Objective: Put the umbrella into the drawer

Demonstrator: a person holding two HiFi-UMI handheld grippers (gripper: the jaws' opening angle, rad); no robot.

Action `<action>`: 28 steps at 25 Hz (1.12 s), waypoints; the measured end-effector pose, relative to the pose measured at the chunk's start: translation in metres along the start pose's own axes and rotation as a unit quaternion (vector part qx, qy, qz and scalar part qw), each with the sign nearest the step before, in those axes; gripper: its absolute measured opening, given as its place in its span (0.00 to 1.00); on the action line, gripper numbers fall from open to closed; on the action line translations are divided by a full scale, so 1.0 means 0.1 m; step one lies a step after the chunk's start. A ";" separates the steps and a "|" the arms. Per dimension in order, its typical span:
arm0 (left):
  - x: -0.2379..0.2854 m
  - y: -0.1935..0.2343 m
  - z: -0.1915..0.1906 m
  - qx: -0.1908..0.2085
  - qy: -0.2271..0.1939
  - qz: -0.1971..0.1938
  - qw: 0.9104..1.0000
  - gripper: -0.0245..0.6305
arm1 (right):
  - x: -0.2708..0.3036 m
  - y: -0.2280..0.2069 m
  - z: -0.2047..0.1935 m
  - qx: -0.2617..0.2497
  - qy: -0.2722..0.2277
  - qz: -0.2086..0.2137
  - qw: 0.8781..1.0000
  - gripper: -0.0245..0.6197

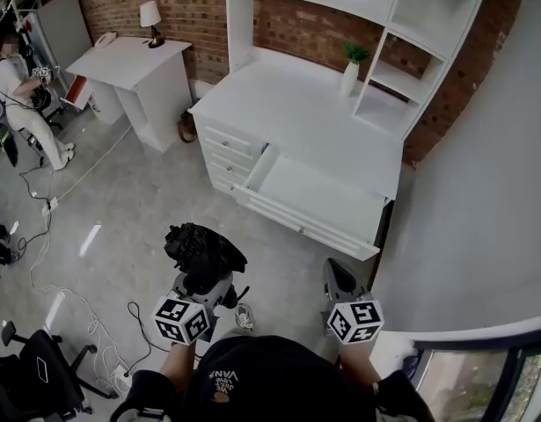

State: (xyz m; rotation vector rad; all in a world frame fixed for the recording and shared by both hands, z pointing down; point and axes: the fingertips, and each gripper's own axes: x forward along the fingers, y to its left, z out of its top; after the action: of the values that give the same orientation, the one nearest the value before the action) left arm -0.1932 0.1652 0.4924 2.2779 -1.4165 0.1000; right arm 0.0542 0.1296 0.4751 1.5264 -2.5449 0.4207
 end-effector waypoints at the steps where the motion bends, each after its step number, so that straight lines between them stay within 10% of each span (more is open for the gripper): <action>1: 0.05 0.08 0.06 0.003 0.000 -0.003 1.000 0.45 | 0.08 0.01 0.03 0.000 -0.002 -0.003 1.000 0.03; 28: 1.32 0.85 0.68 0.020 0.010 -0.043 0.999 0.45 | 1.37 -0.40 0.31 0.013 -0.005 -0.037 0.999 0.03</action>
State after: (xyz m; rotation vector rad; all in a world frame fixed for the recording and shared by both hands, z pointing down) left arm -0.2166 -0.0039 0.4987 2.3592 -1.3157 0.1255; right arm 0.0257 -0.0129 0.4883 1.6295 -2.4905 0.4391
